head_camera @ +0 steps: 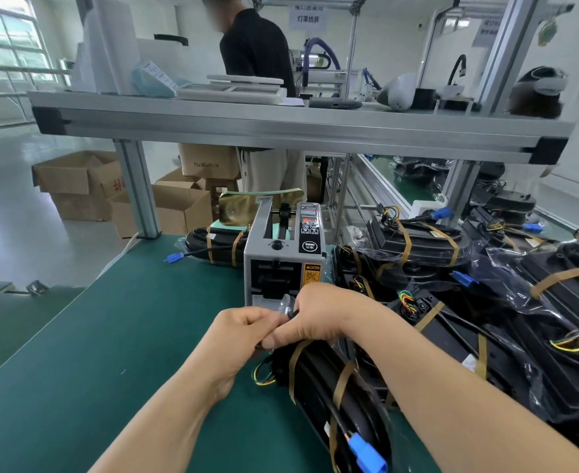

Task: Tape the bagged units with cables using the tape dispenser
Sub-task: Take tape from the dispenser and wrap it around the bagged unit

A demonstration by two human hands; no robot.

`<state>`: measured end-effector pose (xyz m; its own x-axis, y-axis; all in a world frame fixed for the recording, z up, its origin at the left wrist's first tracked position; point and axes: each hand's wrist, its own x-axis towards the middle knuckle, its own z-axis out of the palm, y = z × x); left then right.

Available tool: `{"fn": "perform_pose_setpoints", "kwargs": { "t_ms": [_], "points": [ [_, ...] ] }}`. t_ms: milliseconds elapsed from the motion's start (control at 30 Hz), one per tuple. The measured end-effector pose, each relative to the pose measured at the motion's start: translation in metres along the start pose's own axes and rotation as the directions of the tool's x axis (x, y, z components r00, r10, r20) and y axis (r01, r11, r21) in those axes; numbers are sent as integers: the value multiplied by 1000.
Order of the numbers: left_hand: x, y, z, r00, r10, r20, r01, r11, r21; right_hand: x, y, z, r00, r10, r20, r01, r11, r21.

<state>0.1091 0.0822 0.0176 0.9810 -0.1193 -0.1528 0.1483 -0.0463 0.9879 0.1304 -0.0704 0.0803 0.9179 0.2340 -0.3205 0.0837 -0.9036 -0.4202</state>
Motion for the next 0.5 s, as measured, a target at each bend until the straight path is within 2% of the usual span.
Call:
{"fn": "perform_pose_setpoints", "kwargs": {
  "t_ms": [67, 133, 167, 233, 300, 367, 500],
  "points": [
    [-1, -2, -4, 997, 39, -63, -35, 997, 68, -1, 4, -2, 1000, -8, 8, 8, 999, 53],
    [-3, 2, -10, 978, 135, -162, -103, 976, 193, -8, 12, -7, 999, -43, -31, 46, 993, 109],
    [-4, 6, -13, 969, 193, -156, -148, 955, 257, -13, 17, -9, 996, -63, -56, 71, 985, 159],
    [-5, 18, -17, 965, 260, -39, -237, 924, 300, -25, 25, -13, 989, -118, -93, 140, 948, 287],
    [-8, 33, -15, 951, 293, 95, -308, 917, 253, -36, 29, -14, 975, -169, -146, 215, 888, 407],
    [-9, 48, -11, 924, 360, 127, -380, 895, 232, -45, 33, -12, 958, -192, -212, 273, 835, 478],
    [-9, 71, -2, 858, 499, 124, -509, 790, 341, -62, 43, 0, 948, -165, -271, 300, 746, 595]
  ]
}}
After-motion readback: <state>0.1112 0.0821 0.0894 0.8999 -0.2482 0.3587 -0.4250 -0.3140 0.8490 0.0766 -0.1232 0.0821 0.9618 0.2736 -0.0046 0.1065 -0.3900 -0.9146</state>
